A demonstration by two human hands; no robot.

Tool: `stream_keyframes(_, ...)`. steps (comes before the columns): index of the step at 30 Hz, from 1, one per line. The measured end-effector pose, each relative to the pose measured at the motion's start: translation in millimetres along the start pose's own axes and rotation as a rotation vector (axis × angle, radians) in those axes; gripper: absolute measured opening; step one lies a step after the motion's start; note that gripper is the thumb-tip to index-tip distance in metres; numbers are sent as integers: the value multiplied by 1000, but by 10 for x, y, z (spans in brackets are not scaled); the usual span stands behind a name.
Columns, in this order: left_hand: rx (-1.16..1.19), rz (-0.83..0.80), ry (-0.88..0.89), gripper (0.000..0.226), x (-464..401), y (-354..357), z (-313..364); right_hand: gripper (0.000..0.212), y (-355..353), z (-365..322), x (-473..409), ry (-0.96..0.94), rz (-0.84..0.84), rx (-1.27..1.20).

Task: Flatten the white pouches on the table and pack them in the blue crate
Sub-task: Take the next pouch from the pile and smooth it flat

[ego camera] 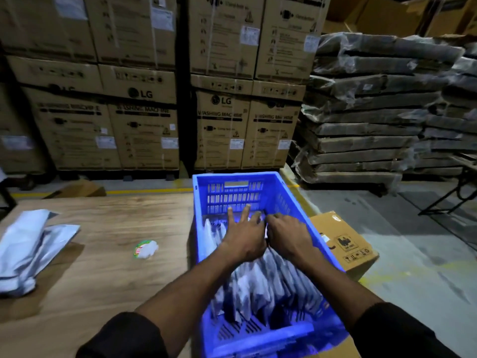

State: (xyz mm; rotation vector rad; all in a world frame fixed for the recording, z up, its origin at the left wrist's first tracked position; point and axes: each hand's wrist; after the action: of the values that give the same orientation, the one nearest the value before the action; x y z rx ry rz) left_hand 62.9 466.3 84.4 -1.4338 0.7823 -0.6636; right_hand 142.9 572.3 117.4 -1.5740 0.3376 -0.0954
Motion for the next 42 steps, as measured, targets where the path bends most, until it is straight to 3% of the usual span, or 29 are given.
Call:
stream_keyframes(4,-27,166,-178,56,363,-322,-613,17,-149,-690,-298,-161,169,-70)
stream_keyframes(8,-45,342,-398,42,971,-240,-1429,24,-135,-1556,-570,-359,177,-109)
stream_keyframes(13,-16,241,-651,38,1851,274,-2355,32,183,-2585,-678,-550,72,-79)
stream_keyframes(17,-82,187,-818,60,2497,757,-2967,37,693,-3163,-535,-649,-23,-57)
stream_keyframes(26,-59,66,-1016,91,2905,1160,-3985,54,1503,-3917,-187,-600,-308,-3)
stream_keyframes(29,-13,45,-1048,99,2876,1227,-4155,69,1546,-4042,-202,-600,-322,-54)
stream_keyframes(33,73,25,-1092,103,2851,1328,-4299,70,1583,-4087,-279,-600,-296,-57)
stream_keyframes(37,47,117,-1003,103,2913,1373,-4324,52,1574,-4067,-316,-531,-323,-69)
stream_keyframes(39,-16,208,-897,95,2954,1365,-4284,48,1538,-4058,-297,-509,-268,-71)
stream_keyframes(42,-140,393,-696,61,3016,1338,-4040,50,1442,-4042,-222,-427,-127,-85)
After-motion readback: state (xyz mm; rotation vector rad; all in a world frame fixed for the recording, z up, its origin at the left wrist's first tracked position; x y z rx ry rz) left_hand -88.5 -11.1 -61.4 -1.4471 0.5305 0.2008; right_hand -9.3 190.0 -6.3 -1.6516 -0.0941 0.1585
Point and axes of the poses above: each hand's wrist, its own x-axis away from the middle knuckle, its own y-axis out of the palm, z = x × y, and after that the axes turned 5 degrees about -x, right-handed
